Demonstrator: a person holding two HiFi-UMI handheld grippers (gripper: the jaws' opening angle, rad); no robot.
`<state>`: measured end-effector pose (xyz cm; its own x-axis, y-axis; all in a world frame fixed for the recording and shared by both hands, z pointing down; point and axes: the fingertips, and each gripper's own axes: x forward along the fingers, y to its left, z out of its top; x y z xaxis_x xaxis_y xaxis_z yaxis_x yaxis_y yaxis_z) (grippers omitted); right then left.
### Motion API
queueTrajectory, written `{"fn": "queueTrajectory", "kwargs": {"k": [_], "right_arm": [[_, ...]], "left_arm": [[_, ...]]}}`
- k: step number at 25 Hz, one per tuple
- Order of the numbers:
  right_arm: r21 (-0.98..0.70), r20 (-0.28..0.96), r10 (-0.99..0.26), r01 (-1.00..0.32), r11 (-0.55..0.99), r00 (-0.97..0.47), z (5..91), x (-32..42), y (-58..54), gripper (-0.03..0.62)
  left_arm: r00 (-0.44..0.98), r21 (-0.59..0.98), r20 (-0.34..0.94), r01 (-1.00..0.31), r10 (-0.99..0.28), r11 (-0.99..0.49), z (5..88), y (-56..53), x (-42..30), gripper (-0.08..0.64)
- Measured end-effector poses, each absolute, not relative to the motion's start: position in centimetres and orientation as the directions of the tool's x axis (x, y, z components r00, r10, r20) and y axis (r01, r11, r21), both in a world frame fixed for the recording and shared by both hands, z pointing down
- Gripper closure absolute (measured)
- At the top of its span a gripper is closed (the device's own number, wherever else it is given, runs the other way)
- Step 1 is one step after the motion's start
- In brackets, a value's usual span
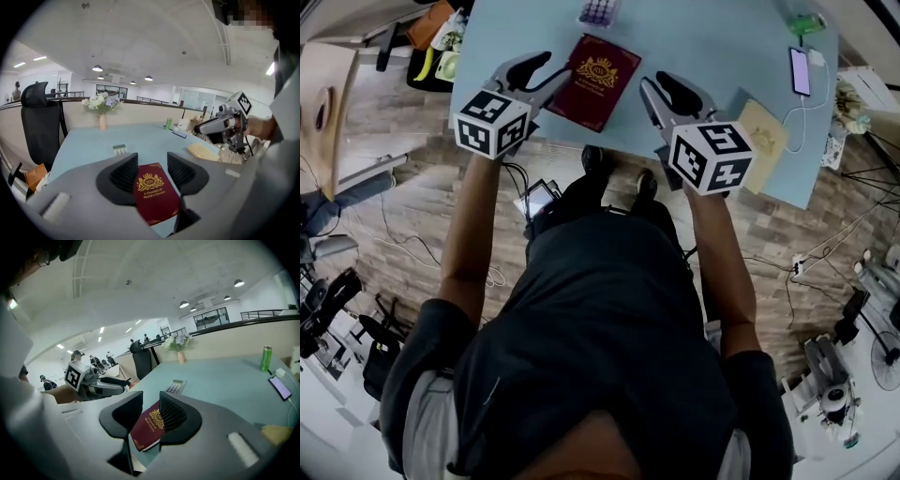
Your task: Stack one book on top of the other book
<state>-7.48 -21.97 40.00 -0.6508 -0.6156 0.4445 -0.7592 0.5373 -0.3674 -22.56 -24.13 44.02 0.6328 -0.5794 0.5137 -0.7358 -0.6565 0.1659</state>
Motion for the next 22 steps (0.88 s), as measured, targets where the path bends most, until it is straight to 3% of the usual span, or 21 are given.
{"fn": "queueTrajectory", "kwargs": {"k": [22], "right_arm": [[-0.465,0.692,-0.470,-0.837,0.289,-0.547,59.3,-10.5,-22.2,0.470]], "left_arm": [[0.630,0.310,0.655,-0.728,-0.418,-0.611,59.4,-26.3,-25.5,0.321]]}}
